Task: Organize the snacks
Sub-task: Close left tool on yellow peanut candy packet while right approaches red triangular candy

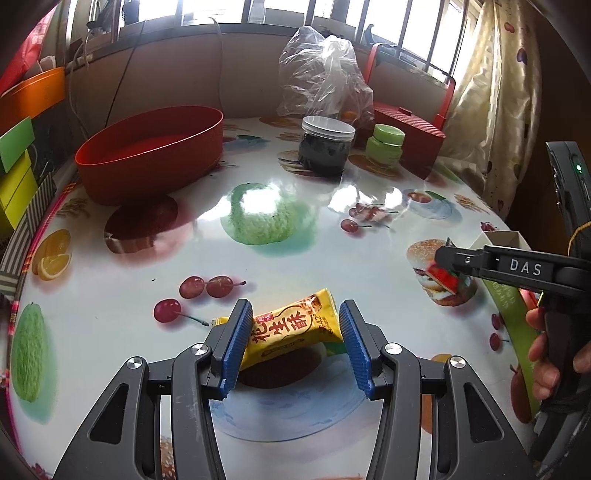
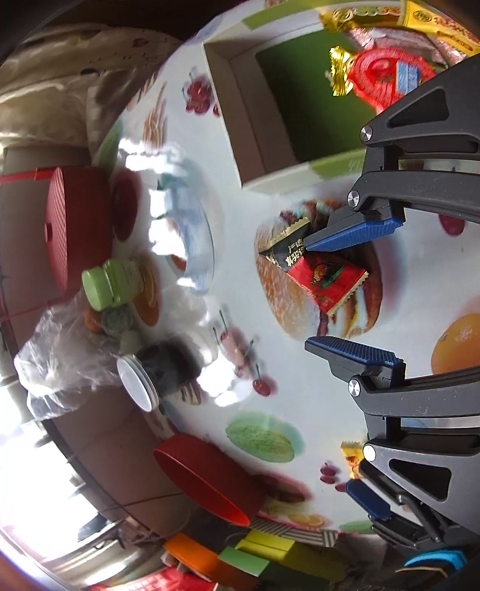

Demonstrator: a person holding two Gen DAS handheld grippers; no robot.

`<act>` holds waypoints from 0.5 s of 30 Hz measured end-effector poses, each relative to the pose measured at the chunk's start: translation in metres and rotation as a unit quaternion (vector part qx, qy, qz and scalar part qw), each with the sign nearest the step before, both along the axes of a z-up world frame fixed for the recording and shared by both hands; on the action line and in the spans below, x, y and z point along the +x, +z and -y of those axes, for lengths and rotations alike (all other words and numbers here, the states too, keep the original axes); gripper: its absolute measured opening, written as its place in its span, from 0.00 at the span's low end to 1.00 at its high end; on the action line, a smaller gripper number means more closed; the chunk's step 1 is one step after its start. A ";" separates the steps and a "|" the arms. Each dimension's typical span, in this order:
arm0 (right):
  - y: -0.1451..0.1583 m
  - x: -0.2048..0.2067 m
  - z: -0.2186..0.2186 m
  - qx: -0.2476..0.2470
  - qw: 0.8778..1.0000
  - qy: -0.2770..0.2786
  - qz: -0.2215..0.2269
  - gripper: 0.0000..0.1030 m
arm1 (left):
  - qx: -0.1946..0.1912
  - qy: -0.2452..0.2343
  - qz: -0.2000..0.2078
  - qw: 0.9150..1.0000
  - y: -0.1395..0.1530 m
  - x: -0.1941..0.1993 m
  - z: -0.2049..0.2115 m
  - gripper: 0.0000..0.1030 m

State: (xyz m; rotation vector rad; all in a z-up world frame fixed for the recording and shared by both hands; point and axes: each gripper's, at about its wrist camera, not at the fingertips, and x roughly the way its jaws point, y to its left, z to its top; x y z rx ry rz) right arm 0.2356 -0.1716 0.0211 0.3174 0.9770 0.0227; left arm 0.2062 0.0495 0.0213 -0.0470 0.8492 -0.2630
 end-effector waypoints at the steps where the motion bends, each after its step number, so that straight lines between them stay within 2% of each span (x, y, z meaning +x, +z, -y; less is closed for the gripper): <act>1: -0.001 0.001 -0.002 0.005 1.000 0.003 -0.003 0.46 | -0.002 0.000 -0.001 1.000 0.000 0.001 0.000 0.49; 5: -0.010 0.006 -0.017 0.009 0.999 0.035 -0.011 0.46 | 0.002 -0.005 -0.002 1.000 0.000 0.000 -0.001 0.49; 11: -0.005 0.003 -0.023 0.033 0.997 0.073 0.008 0.46 | 0.008 -0.015 -0.013 1.000 -0.004 -0.001 -0.003 0.49; 15: 0.006 0.004 -0.016 0.010 0.997 0.069 0.027 0.46 | 0.012 -0.016 -0.008 1.000 -0.004 -0.002 -0.001 0.49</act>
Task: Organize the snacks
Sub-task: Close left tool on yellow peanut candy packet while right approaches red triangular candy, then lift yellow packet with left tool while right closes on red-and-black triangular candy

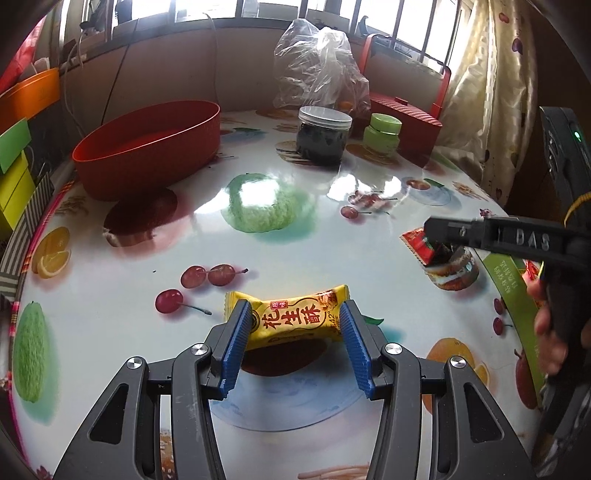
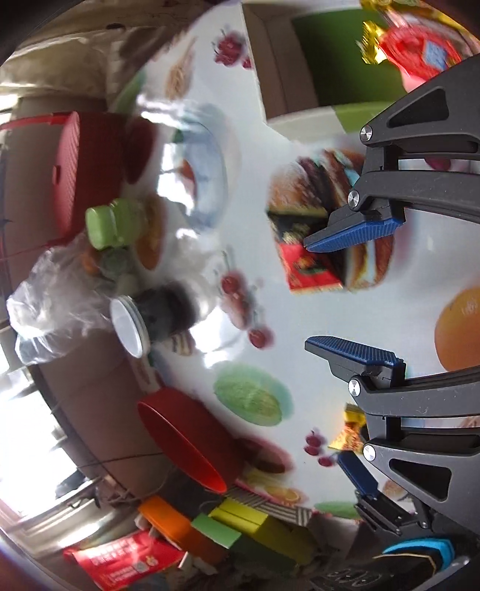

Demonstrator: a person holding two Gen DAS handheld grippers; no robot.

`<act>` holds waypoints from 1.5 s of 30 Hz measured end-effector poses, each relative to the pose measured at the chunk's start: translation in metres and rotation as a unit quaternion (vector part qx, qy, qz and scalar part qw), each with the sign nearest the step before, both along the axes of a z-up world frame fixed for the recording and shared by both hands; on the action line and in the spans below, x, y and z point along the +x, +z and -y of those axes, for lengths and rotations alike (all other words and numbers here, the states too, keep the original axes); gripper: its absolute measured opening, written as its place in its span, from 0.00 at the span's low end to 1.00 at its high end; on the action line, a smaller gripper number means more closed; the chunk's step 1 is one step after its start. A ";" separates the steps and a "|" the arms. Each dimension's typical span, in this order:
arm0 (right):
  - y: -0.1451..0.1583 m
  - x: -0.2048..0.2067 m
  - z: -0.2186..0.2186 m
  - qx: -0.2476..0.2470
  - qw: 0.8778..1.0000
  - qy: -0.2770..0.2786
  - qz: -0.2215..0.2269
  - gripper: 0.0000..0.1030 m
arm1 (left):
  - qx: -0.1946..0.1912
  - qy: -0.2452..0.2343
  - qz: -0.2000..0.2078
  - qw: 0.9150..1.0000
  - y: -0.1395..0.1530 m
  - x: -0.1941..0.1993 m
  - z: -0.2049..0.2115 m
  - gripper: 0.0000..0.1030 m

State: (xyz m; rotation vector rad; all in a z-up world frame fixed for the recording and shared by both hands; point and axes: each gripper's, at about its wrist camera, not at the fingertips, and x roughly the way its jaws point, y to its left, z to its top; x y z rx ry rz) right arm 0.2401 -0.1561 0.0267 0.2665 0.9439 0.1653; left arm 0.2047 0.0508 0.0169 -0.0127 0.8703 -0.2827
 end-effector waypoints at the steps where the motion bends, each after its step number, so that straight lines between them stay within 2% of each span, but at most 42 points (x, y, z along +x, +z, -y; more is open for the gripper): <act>1: 0.000 0.002 0.003 -0.001 1.000 -0.006 0.000 0.45 | 0.002 0.000 0.001 1.000 0.000 0.001 0.001 0.49; 4: -0.003 0.009 0.009 -0.006 1.000 -0.020 -0.003 0.45 | 0.001 0.003 0.000 1.000 0.000 0.001 0.001 0.50; 7: -0.009 0.021 0.008 -0.036 0.999 -0.032 -0.014 0.45 | -0.004 0.006 -0.002 1.000 0.000 0.001 -0.001 0.50; 10: -0.018 0.031 0.011 -0.033 0.998 -0.043 -0.038 0.45 | -0.007 0.009 -0.005 1.000 -0.002 0.002 -0.003 0.53; 13: -0.020 0.033 0.008 -0.028 0.998 -0.045 -0.035 0.45 | -0.009 0.007 -0.004 1.000 -0.003 0.002 -0.004 0.54; 19: -0.021 0.030 -0.007 -0.033 0.999 -0.010 -0.023 0.46 | -0.007 0.004 -0.004 1.000 -0.002 0.002 -0.005 0.54; 25: -0.020 0.016 -0.020 -0.049 0.998 0.027 -0.031 0.46 | 0.000 0.008 -0.005 1.000 -0.003 -0.002 -0.011 0.55; 32: -0.017 -0.004 -0.028 -0.060 0.995 0.077 -0.035 0.45 | 0.020 0.031 -0.013 0.999 -0.002 -0.007 -0.021 0.55; 34: -0.010 -0.005 -0.030 -0.102 0.993 0.066 -0.012 0.45 | 0.009 0.041 -0.020 0.999 -0.001 -0.009 -0.028 0.55; 39: 0.001 0.008 -0.028 -0.105 0.990 0.086 0.022 0.45 | -0.038 0.069 -0.018 0.997 0.006 -0.010 -0.036 0.55; 42: -0.005 0.022 -0.024 -0.104 0.992 0.066 0.016 0.46 | -0.060 0.097 -0.028 0.993 0.007 -0.002 -0.039 0.55; 45: -0.014 0.029 -0.017 -0.073 0.996 0.058 -0.004 0.46 | -0.068 0.123 -0.040 0.989 0.002 0.006 -0.040 0.55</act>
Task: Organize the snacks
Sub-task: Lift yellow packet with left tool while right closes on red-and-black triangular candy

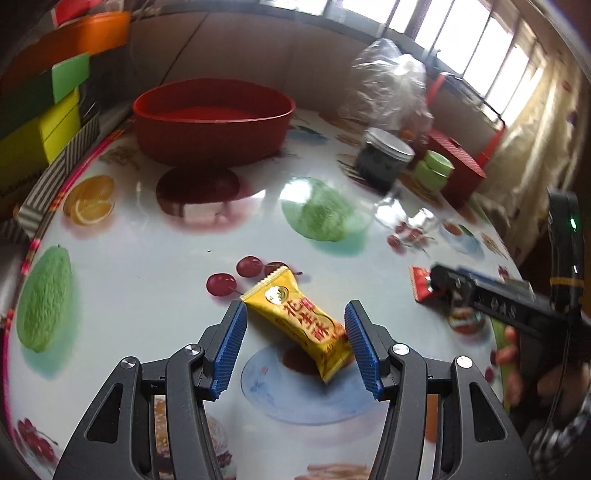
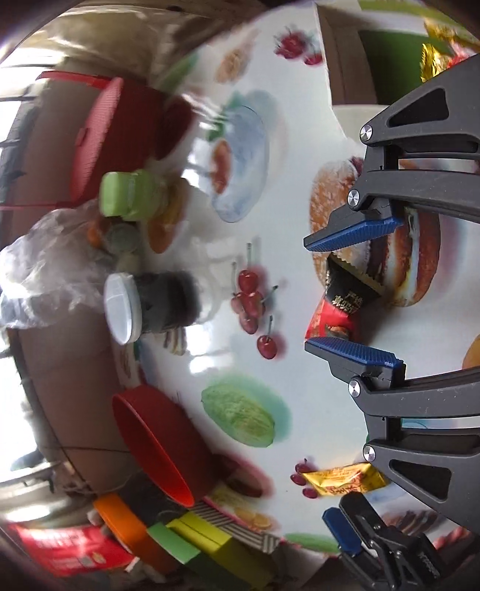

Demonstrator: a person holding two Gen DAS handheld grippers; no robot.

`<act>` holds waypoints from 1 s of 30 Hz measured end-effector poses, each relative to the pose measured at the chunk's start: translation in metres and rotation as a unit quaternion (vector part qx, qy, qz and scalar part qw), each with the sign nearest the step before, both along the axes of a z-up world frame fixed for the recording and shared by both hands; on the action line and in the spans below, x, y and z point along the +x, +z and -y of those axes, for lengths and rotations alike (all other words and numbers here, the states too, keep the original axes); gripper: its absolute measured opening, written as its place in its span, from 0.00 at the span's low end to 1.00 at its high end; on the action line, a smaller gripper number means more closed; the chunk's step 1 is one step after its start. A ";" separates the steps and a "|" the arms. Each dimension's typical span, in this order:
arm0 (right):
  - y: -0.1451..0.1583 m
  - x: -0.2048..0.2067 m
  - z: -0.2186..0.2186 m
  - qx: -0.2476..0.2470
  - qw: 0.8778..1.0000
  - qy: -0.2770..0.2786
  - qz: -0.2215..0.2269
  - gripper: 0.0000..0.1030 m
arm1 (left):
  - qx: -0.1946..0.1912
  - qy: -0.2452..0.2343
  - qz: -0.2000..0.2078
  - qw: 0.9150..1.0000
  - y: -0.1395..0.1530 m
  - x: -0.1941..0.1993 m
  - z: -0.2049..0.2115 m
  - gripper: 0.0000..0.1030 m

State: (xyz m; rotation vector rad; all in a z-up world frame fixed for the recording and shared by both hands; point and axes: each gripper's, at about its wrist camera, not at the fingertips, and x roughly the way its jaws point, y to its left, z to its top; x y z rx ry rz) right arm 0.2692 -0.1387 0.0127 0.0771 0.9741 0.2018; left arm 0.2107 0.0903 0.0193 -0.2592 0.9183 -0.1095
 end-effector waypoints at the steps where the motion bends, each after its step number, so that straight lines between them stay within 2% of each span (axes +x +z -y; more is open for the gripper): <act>1: -0.003 0.000 0.001 0.005 1.000 -0.001 -0.008 0.46 | -0.001 0.004 -0.005 1.000 -0.003 0.002 0.000 0.55; 3: -0.005 -0.004 0.000 0.022 1.000 0.008 -0.015 0.46 | 0.000 0.010 -0.015 1.000 -0.008 0.004 0.001 0.55; 10: -0.002 -0.030 -0.010 0.030 0.998 0.035 -0.038 0.46 | 0.021 0.004 -0.009 1.000 -0.006 -0.002 -0.003 0.55; 13: -0.002 -0.041 -0.008 0.060 0.995 0.042 -0.060 0.46 | 0.030 -0.004 -0.011 0.999 -0.005 -0.005 -0.006 0.55; 17: 0.003 -0.052 -0.011 0.031 0.994 0.062 -0.081 0.46 | 0.039 -0.010 -0.013 0.999 -0.004 -0.010 -0.009 0.55; 18: 0.006 -0.054 -0.013 0.025 0.994 0.079 -0.071 0.46 | 0.039 -0.009 -0.013 0.999 -0.003 -0.011 -0.010 0.55; 21: 0.013 -0.059 -0.023 -0.039 0.994 0.103 -0.020 0.48 | 0.032 -0.011 -0.016 0.999 -0.003 -0.010 -0.011 0.55; 23: 0.012 -0.059 -0.034 -0.080 0.989 0.125 -0.002 0.50 | 0.026 -0.012 -0.017 0.999 -0.003 -0.009 -0.010 0.55; 25: 0.008 -0.054 -0.041 -0.100 0.984 0.145 0.003 0.52 | 0.014 -0.016 -0.013 1.000 -0.002 -0.009 -0.009 0.55; 30: -0.005 -0.045 -0.049 -0.116 0.979 0.169 0.000 0.54 | 0.025 -0.024 -0.017 0.999 -0.005 -0.003 -0.001 0.55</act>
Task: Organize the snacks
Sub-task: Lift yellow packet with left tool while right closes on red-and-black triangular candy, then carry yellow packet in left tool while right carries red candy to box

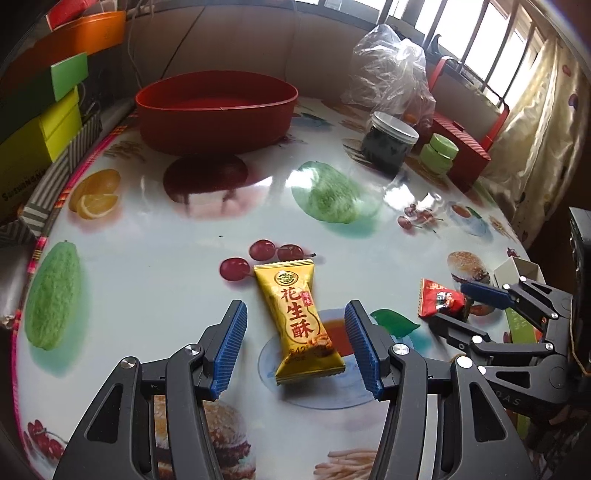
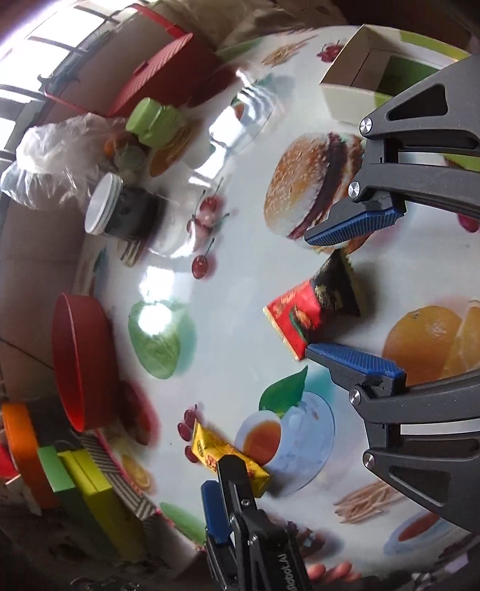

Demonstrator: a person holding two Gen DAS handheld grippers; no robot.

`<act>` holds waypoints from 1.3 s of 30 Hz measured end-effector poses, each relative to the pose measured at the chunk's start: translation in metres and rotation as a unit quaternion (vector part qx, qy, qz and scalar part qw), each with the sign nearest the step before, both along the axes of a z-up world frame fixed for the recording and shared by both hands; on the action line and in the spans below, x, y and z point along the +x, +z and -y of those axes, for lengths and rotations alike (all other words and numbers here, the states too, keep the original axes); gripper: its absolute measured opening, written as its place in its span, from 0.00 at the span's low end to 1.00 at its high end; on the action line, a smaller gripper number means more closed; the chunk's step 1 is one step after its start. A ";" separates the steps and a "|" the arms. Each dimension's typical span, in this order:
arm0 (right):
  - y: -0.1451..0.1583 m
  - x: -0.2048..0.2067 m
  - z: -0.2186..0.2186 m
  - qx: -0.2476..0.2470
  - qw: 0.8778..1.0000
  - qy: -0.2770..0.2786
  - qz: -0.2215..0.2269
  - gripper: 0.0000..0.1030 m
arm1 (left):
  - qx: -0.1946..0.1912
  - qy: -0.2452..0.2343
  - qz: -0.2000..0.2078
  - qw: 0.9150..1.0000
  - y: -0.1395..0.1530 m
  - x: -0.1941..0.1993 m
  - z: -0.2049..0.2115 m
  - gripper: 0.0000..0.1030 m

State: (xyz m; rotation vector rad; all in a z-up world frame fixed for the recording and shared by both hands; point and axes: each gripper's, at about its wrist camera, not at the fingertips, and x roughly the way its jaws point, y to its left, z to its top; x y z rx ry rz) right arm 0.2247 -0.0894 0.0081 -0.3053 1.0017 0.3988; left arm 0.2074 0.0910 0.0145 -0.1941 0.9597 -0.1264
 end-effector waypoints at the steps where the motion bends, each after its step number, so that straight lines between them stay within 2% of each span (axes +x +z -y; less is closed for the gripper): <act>1: 0.000 0.001 0.001 0.004 1.000 0.000 0.002 0.55 | 0.004 0.001 -0.009 1.000 -0.005 0.003 0.001 0.55; 5: 0.000 0.003 -0.001 0.000 1.000 -0.007 0.008 0.55 | 0.025 0.003 0.000 1.000 -0.006 0.002 0.004 0.55; 8: -0.002 0.006 0.003 0.013 1.000 -0.017 -0.002 0.55 | 0.021 0.009 0.004 1.000 -0.006 0.002 0.002 0.54; 10: -0.003 0.007 0.007 0.029 0.999 -0.028 -0.012 0.51 | 0.018 0.012 0.005 1.000 -0.006 0.001 0.001 0.53; 14: -0.002 0.005 0.006 0.032 0.999 -0.030 -0.010 0.33 | 0.019 0.013 0.009 1.000 -0.006 0.000 0.000 0.34; 16: -0.002 0.003 0.004 0.027 0.999 -0.028 -0.008 0.32 | 0.017 0.014 0.010 1.000 -0.006 -0.002 -0.001 0.32; 18: -0.002 0.002 0.004 0.028 0.999 -0.029 -0.006 0.31 | 0.018 0.014 0.011 1.000 -0.006 -0.002 -0.001 0.25; 31: 0.002 -0.007 0.013 0.042 0.998 -0.052 0.006 0.27 | 0.023 0.004 0.034 0.999 0.006 -0.017 0.006 0.23; 39: 0.005 -0.018 0.013 0.055 0.997 -0.056 0.007 0.27 | 0.017 0.001 0.025 1.000 0.002 -0.024 0.004 0.23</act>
